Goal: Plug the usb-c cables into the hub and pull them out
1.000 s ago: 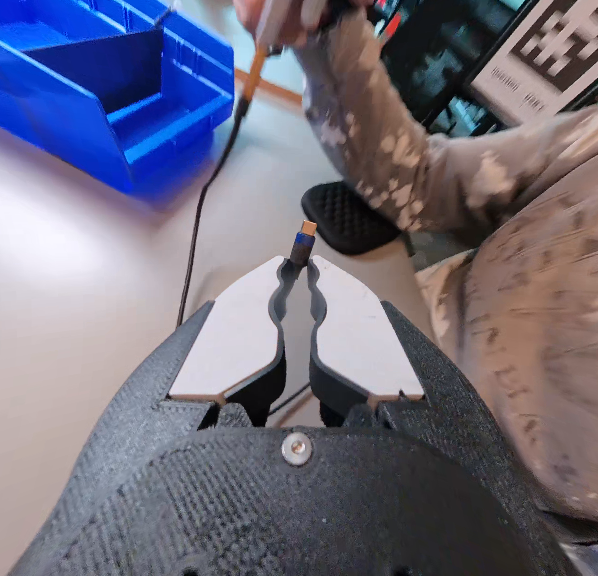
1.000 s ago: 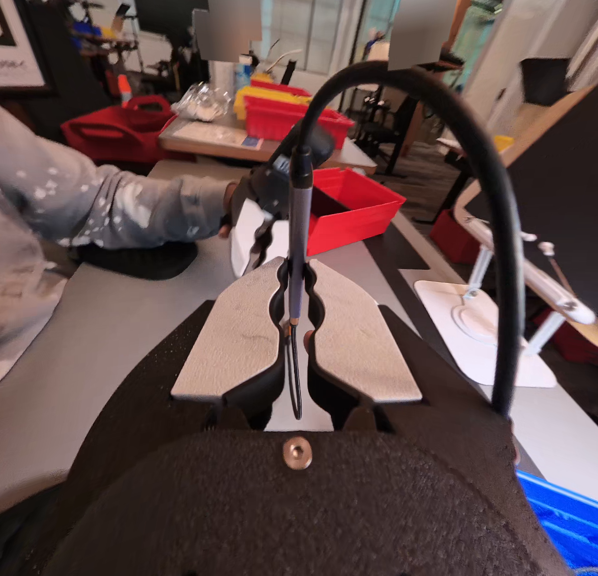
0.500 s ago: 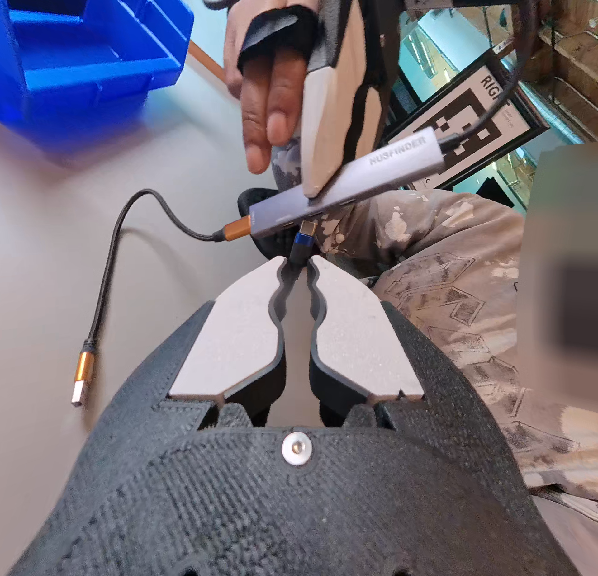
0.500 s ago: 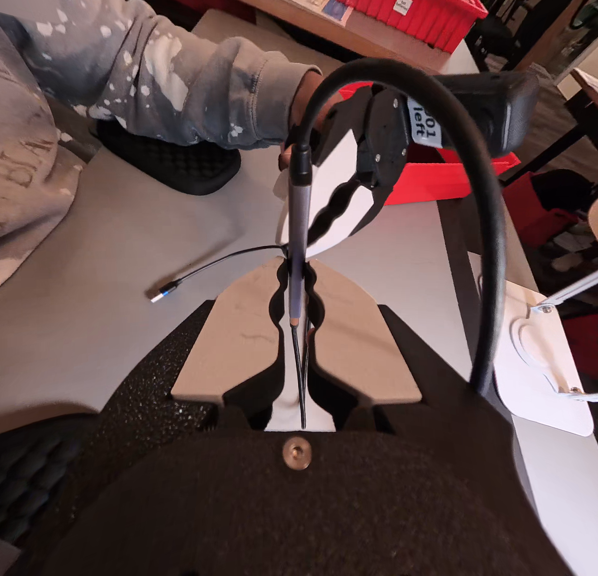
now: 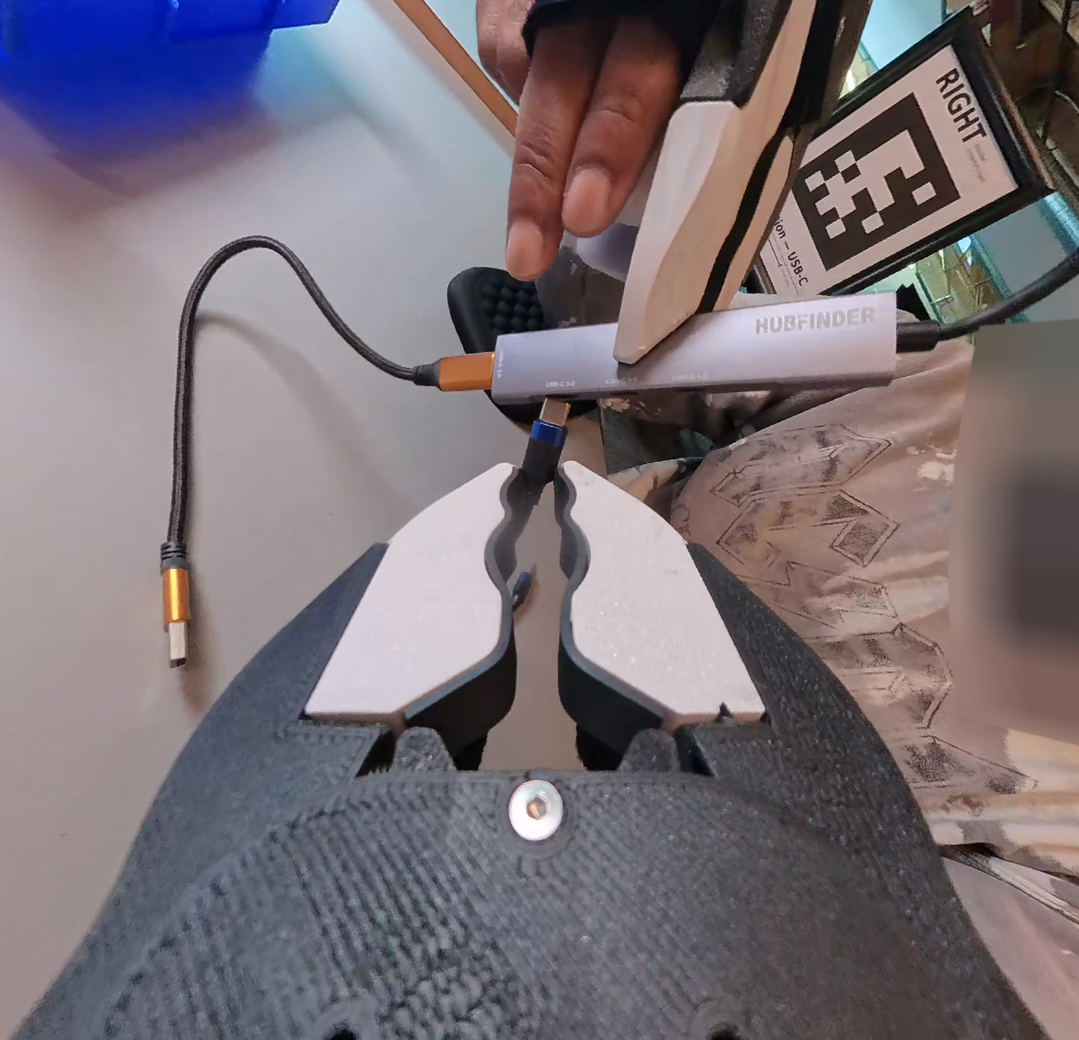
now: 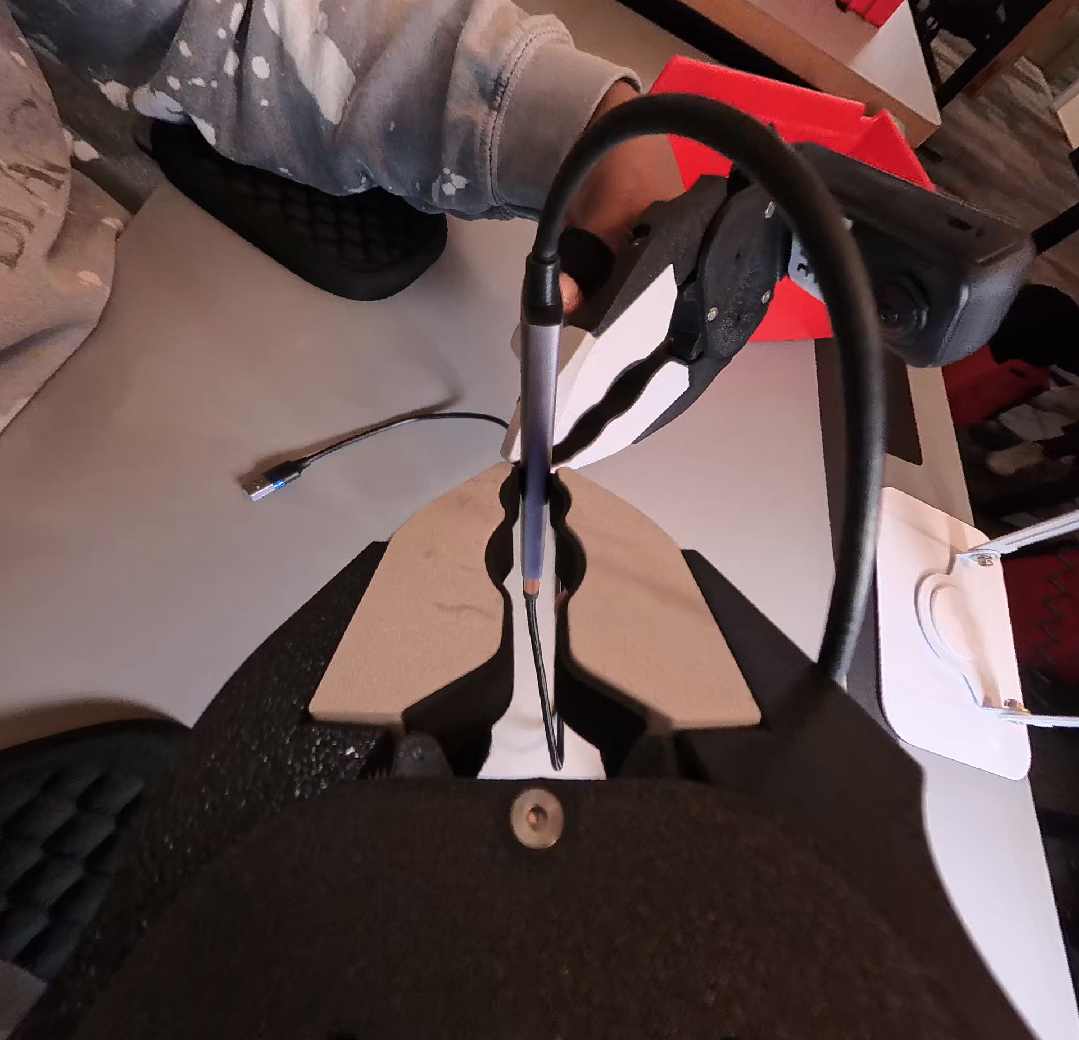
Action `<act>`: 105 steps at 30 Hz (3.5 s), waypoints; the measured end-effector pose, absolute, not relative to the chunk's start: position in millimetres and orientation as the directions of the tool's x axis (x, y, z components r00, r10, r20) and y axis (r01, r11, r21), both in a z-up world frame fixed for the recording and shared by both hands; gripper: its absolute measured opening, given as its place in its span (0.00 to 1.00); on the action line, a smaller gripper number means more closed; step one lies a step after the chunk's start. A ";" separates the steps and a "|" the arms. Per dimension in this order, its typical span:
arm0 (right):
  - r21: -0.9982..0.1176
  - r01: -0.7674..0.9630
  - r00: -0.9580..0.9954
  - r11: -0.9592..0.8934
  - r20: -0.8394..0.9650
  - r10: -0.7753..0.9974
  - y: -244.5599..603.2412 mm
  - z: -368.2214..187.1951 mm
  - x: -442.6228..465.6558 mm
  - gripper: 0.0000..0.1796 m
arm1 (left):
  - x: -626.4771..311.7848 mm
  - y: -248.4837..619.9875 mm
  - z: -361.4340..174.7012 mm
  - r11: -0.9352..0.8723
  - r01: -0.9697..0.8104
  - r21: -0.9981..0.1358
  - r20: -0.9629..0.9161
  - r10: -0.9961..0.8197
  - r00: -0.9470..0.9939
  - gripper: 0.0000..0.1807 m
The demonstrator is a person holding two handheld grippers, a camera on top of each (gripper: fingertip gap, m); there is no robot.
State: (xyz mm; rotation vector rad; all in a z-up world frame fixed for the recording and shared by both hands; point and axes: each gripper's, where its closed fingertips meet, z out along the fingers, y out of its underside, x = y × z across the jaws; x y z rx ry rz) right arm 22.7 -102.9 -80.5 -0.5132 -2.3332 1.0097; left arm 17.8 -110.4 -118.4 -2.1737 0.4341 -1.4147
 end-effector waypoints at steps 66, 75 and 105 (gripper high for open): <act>-1.000 0.012 -0.723 0.005 -0.005 0.691 -97.1 -11.4 -12.5 0.05 | -6.8 -93.0 -12.6 -0.221 0.001 -0.975 0.151 -0.665 0.732 0.03; -0.999 -0.007 -0.734 0.037 0.031 0.679 -103.2 -9.2 -9.5 0.05 | -4.0 -100.7 -3.8 -0.184 -0.038 -0.982 0.096 -0.666 0.740 0.04; -0.895 0.059 -0.411 0.443 0.382 0.828 -33.6 31.2 46.8 0.12 | -56.8 -96.9 -17.3 -0.225 -0.224 -0.948 -0.092 -0.480 0.872 0.04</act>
